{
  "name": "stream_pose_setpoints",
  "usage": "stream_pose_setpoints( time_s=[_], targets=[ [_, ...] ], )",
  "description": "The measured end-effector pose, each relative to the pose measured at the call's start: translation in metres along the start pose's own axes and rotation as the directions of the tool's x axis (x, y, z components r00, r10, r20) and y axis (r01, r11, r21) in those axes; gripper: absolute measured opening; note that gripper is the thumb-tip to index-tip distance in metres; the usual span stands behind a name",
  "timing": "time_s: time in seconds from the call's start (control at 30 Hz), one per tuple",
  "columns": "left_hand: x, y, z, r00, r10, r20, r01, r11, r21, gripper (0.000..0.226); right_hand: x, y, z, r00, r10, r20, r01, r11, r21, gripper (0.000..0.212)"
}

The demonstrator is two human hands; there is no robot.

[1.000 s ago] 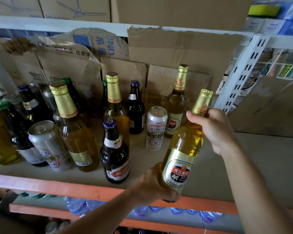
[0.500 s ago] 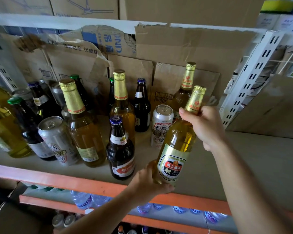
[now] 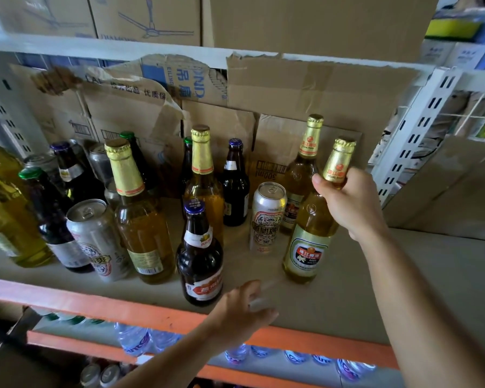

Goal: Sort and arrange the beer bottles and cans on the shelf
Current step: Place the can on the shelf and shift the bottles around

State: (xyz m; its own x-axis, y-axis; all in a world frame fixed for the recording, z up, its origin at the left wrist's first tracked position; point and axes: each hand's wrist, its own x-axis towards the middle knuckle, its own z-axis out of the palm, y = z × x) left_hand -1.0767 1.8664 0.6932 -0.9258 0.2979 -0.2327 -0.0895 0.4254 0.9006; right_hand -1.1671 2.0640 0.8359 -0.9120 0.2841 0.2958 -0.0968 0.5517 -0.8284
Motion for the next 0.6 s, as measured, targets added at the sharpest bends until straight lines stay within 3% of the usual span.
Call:
stream_pose_setpoints(
  time_s=[0.07,0.17,0.23,0.3,0.4,0.5,0.6],
  targets=[
    [-0.001,0.002,-0.002,1.0,-0.01,0.008,0.01,1.0,-0.005,0.061,0.005,0.001,0.003,1.0,-0.017,-0.003,0.017,0.999,-0.036,0.027],
    [-0.003,0.003,-0.004,1.0,0.002,0.008,-0.002,1.0,0.01,0.053,0.01,0.001,0.01,0.999,-0.039,-0.008,0.038,0.998,-0.047,0.028],
    [-0.002,0.001,-0.004,1.0,-0.005,0.011,0.005,1.0,0.002,0.074,0.013,0.0,0.014,0.999,-0.05,-0.006,0.049,0.998,-0.044,0.029],
    [-0.001,0.001,-0.005,1.0,-0.018,0.015,0.018,1.0,0.002,0.08,0.016,-0.001,0.018,0.998,-0.064,0.0,0.064,0.997,-0.054,0.032],
    [0.0,0.002,-0.005,0.999,-0.021,0.027,0.021,1.0,-0.003,0.068,0.019,-0.001,0.023,0.996,-0.085,-0.001,0.085,0.991,-0.101,0.035],
    [0.003,0.002,-0.004,1.0,-0.02,0.012,0.02,1.0,0.016,0.036,0.021,-0.004,0.025,0.997,-0.078,-0.006,0.077,0.991,-0.114,0.035],
    [0.003,-0.001,-0.003,1.0,-0.014,0.028,0.015,0.999,-0.035,0.027,0.022,-0.007,0.028,0.998,-0.069,0.008,0.069,0.988,-0.141,0.032]
  ],
)
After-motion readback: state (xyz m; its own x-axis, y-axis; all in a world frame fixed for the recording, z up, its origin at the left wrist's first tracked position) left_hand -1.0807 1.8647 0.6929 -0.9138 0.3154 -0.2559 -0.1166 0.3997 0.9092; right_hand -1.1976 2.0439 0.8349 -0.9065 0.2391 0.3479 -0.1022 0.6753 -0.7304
